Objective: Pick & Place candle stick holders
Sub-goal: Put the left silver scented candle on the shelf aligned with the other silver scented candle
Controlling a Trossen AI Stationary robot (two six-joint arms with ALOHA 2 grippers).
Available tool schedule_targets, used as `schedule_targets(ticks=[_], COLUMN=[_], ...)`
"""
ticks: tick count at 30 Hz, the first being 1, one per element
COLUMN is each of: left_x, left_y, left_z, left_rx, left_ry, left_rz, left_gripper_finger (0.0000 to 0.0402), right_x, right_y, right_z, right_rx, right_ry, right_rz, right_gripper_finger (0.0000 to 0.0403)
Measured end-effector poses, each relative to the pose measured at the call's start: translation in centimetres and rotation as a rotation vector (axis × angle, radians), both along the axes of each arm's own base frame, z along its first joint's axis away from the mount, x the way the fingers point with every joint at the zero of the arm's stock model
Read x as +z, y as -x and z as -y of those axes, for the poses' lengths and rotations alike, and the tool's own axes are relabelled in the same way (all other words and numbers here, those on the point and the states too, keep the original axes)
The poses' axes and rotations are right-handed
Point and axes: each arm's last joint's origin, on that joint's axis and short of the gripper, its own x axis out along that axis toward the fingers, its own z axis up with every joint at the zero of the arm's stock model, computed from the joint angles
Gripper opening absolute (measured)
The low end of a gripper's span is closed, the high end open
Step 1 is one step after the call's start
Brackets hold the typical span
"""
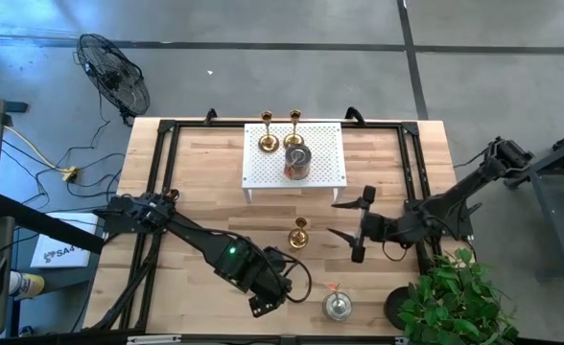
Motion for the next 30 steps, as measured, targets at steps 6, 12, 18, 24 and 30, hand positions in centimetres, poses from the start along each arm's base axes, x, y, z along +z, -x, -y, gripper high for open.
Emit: schedule_targets(ticks=[6, 12, 18, 24, 30], left_x=[0.0, 0.0, 0.0, 0.0, 0.0], left_y=[0.0, 0.0, 0.0, 0.0, 0.0], left_z=[0.0, 0.0, 0.0, 0.0, 0.0], left_rx=[-0.001, -0.003, -0.005, -0.005, -0.005], left_ry=[0.003, 0.008, 0.004, 0.004, 0.004], left_rz=[-0.001, -0.005, -0.002, -0.002, -0.003], left_gripper_finger=[0.0359, 0.0359, 0.0359, 0.0359, 0.0359], right_x=[0.6, 1.1, 1.9, 1.4, 1.5], right_y=[0.3, -0.5, -0.9, -0.8, -0.8], right_z=[-0.2, 0.0, -0.8, -1.1, -1.4], right_rx=[-0.136, -0.005, 0.189, 0.284, 0.421], right_ry=[0.03, -0.104, -0.09, -0.059, -0.081], right_rz=[-0.103, -0.204, -0.139, -0.193, -0.2], right_gripper_finger=[0.0279, 0.0279, 0.0279, 0.0279, 0.028])
